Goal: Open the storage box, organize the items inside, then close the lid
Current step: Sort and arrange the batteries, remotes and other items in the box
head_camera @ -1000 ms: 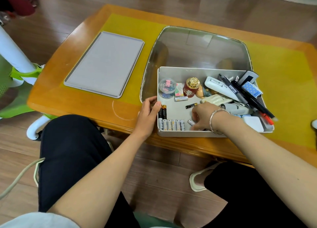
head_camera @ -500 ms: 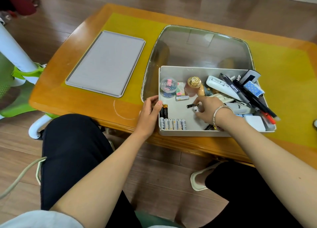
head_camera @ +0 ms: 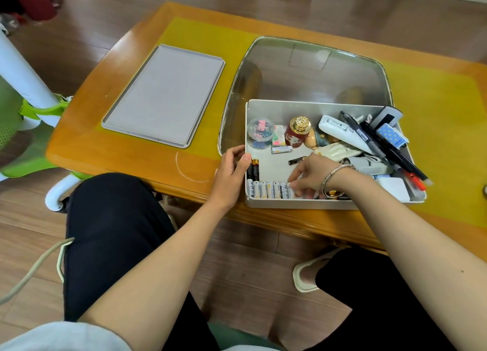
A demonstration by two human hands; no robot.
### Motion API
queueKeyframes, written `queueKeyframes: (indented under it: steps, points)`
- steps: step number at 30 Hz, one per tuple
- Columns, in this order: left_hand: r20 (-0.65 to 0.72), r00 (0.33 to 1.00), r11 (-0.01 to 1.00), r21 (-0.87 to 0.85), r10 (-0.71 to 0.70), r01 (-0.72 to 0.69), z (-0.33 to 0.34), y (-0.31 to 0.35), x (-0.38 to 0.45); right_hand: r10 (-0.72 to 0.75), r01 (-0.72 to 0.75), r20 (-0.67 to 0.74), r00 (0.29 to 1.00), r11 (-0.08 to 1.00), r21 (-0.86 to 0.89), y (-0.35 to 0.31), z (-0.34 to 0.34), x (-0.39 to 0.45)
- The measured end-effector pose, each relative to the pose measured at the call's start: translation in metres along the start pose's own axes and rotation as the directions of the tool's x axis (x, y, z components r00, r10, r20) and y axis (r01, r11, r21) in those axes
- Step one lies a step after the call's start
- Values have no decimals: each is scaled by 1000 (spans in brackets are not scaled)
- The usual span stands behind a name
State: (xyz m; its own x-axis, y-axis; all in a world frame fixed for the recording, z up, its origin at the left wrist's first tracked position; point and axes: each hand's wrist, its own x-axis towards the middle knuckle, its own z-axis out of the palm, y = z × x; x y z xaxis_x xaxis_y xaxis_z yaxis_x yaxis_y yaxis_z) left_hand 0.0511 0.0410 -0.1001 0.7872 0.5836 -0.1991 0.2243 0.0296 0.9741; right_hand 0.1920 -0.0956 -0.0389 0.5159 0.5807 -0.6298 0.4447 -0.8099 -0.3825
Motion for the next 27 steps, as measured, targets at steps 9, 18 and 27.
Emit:
queueKeyframes:
  steps: [9, 18, 27]
  points:
    - [-2, 1000, 1000, -4, -1, 1, 0, 1, -2, -62, 64, 56, 997, 997, -39, 1, -1, -7]
    - [-2, 1000, 1000, 17, 1, -1, -1, 1, -1, -144, 72, -227, 963, 951, -301, 17, -1, -4]
    - [-13, 1000, 1000, 15, 14, -14, -1, 2, -2, -114, -30, -395, 912, 940, -340, 22, -5, 0]
